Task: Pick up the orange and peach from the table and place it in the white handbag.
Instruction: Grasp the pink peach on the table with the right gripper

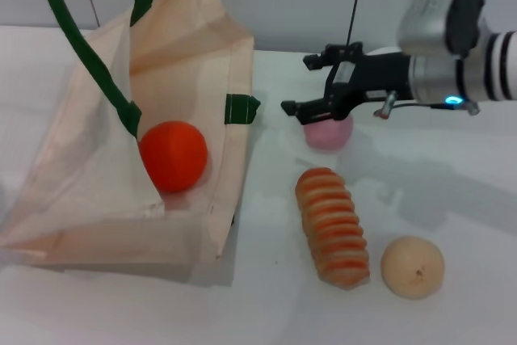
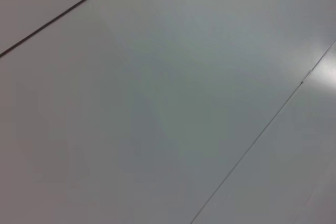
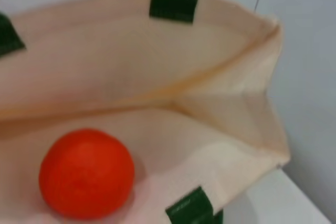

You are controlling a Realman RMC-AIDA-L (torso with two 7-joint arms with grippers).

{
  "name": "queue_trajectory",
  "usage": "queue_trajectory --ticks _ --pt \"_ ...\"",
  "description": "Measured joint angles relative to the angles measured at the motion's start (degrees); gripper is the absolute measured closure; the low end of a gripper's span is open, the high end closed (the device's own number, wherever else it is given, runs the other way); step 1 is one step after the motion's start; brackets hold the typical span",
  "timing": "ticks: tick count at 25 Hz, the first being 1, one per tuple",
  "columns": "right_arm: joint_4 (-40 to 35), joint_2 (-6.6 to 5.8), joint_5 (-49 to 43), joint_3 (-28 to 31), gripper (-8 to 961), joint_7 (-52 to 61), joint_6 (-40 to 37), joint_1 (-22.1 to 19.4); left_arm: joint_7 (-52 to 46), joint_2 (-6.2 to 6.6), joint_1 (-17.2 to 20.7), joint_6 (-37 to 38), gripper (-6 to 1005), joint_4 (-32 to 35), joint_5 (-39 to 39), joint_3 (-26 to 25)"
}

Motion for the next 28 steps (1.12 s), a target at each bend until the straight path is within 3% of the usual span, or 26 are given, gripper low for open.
queue_trajectory --ticks 7,28 --pt "5.14 0.09 -0.13 -2.64 60 0.03 9.06 2.36 0.16 -0.10 -0.22 0.50 887 0.00 0.11 0.13" --pt "6.06 0.10 -7.55 -4.23 61 6.42 14.23 2.38 0.25 -0.29 -0.39 0.65 887 0.00 0.14 -0.02"
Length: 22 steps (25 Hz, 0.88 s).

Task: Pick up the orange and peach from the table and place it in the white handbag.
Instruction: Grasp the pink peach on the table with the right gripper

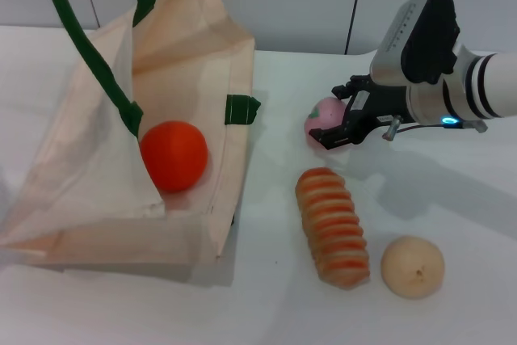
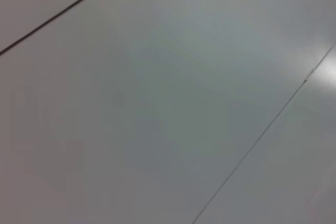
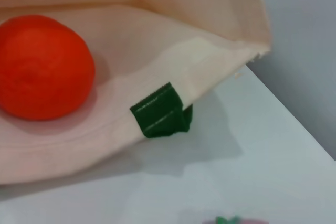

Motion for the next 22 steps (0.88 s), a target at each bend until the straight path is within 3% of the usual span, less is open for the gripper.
queue_trajectory --ticks 13,22 --pt "3.05 0.10 -0.02 -0.17 62 -0.19 4.92 1.44 0.18 -0.03 -0.12 0.55 886 0.00 0.00 0.03" --pt "3.06 0.09 -0.02 -0.18 280 0.03 4.98 1.56 0.19 -0.08 0.01 0.64 888 0.00 0.00 0.03"
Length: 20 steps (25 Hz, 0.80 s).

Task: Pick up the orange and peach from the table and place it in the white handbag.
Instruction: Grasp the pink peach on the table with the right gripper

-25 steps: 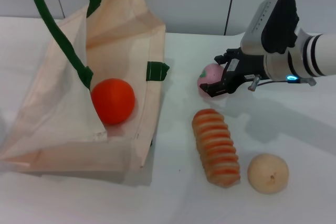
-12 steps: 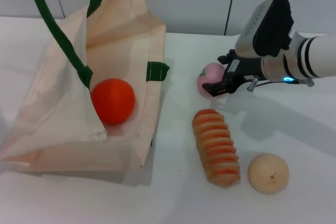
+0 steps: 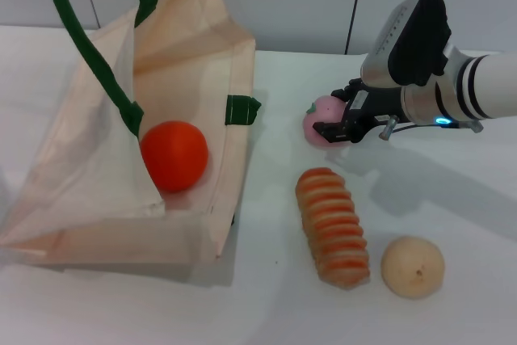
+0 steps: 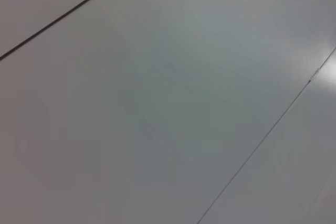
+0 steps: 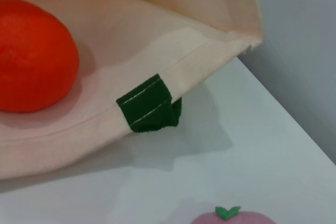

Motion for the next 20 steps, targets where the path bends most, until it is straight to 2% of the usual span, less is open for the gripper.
queue_trajectory --ticks 15,20 --pt "-0.10 0.00 0.28 -0.36 372 0.00 -0.68 -0.05 -0.15 0.31 0.50 0.71 889 0.00 0.00 0.19" --pt "-1.69 -0.05 2.40 0.15 414 0.03 -2.98 -0.52 -0.22 0.38 0.78 0.70 889 0.00 0.00 0.23"
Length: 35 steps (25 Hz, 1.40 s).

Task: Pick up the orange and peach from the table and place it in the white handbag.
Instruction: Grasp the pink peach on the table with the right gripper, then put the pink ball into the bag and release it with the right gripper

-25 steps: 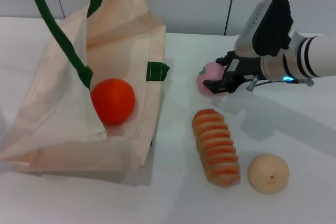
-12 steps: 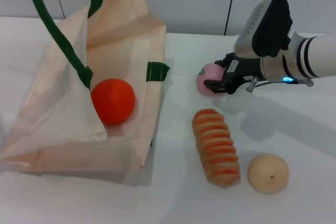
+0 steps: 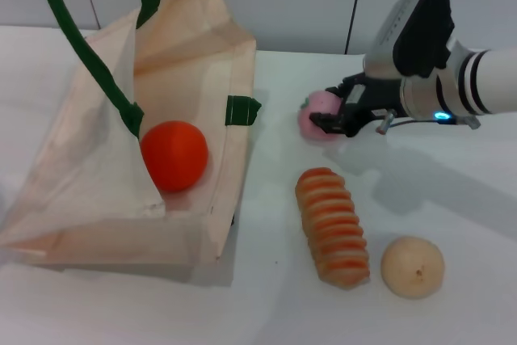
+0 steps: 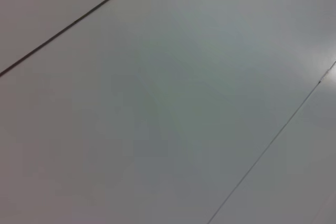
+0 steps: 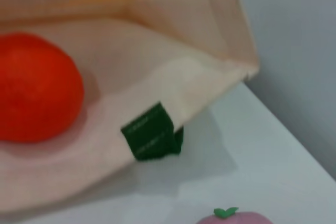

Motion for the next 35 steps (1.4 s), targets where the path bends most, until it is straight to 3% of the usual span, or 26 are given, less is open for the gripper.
queue_trajectory --ticks 14,18,25,35 --pt "-10.72 0.05 5.89 0.49 556 -0.45 -21.12 -1.77 0.00 0.06 0.23 0.81 890 0.00 0.00 0.19" --pt "-11.37 0.08 7.80 0.16 556 -1.20 -24.70 -0.64 -0.12 0.03 -0.05 0.86 890 0.00 0.00 0.29" --pt "-4.79 0.47 8.09 0.01 555 -4.12 -23.09 5.80 -0.22 -0.23 -0.78 0.86 890 0.00 0.03 0.30" --pt "5.35 0.94 8.72 0.66 566 -7.92 -12.53 14.22 0.01 -0.10 -2.51 0.83 889 -1.66 1.33 0.39"
